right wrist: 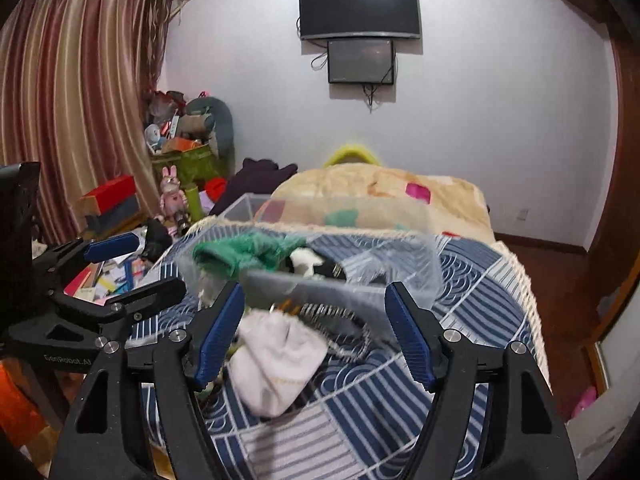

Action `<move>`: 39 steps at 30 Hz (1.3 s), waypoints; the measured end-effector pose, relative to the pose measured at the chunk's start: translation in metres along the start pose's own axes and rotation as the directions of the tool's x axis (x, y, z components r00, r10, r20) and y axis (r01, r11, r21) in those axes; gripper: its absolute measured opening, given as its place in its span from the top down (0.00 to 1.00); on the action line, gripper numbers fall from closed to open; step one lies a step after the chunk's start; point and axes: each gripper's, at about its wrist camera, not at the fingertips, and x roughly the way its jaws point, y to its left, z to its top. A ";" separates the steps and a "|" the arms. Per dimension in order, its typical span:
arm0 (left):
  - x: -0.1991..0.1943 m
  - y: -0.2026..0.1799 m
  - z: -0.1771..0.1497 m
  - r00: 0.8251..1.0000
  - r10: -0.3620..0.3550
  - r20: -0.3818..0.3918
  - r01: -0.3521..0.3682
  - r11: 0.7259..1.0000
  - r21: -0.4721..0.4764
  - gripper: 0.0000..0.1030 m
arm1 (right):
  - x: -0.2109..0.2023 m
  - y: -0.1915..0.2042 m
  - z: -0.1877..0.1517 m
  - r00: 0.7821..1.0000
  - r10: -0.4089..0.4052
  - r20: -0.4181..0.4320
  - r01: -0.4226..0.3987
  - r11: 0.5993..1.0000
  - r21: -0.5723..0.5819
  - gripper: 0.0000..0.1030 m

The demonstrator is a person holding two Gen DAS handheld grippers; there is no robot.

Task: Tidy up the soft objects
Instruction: 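Grasp the floral scrunchie with the left gripper while the right gripper grasps the white pouch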

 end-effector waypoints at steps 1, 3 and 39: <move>0.001 0.000 -0.004 1.000 -0.011 -0.015 0.011 1.000 -0.009 0.01 | 0.003 0.001 -0.003 1.000 0.004 -0.010 -0.004 1.000 0.001 0.32; 0.005 0.002 -0.013 0.999 -0.024 -0.044 0.023 0.999 -0.029 0.01 | 0.005 0.004 -0.009 1.000 0.015 -0.025 -0.015 1.000 0.008 0.32; 0.004 -0.007 -0.068 0.982 -0.115 -0.147 0.116 0.993 -0.001 0.76 | 0.015 0.016 -0.056 0.979 0.136 -0.150 -0.127 0.989 0.070 0.77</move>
